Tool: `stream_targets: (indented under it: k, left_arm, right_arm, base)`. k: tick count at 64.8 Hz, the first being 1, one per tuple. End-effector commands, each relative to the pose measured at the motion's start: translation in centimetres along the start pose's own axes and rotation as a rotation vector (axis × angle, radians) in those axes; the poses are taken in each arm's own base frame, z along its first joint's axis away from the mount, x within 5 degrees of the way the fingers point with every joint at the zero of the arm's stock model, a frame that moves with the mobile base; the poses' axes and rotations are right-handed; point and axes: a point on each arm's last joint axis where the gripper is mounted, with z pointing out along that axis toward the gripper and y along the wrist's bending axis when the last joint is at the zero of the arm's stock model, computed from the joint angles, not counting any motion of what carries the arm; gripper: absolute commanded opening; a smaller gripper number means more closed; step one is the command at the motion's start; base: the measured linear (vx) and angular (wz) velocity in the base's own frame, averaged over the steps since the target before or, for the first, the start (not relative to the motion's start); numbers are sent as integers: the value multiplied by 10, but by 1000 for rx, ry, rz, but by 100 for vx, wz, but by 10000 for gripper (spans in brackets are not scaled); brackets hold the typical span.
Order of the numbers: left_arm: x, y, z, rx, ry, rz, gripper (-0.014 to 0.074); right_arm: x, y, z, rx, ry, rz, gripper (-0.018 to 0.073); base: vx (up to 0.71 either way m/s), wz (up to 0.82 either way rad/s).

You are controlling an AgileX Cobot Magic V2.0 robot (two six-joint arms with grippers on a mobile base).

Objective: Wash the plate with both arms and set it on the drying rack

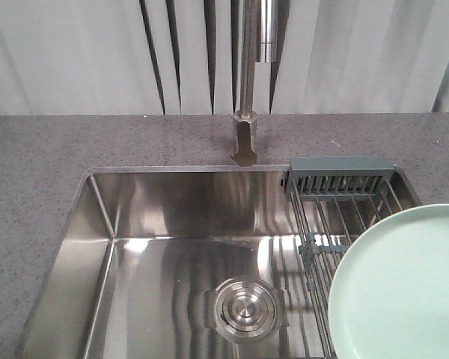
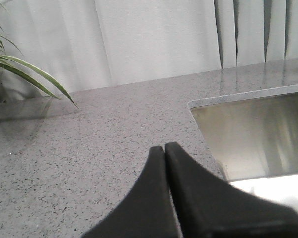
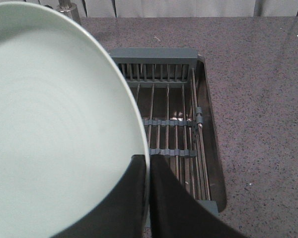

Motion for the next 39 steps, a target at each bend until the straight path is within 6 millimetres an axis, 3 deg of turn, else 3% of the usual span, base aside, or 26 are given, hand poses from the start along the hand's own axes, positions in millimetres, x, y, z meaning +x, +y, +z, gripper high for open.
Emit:
stream_targets:
  k: [1,12,29,39]
  left_arm:
    - [-16,1,-3,-16,-109,-10,-6]
    - [-17,1,-4,-14,-121,-47,-6]
    - [-20,-1,-4,66,-123,-823,-6]
    - [-20,-2,-4,75,-122,-902,-6]
  right_arm:
    - [-12,0,-3,5,-80,6,-1]
    - [-12,0,-3,5,-80,6,-1]
    - [-12,0,-3,5,-80,6,-1]
    - [-12,0,-3,5,-80,6,-1]
  base:
    - [0,0]
    - [0,0]
    - [0,0]
    - [0,0]
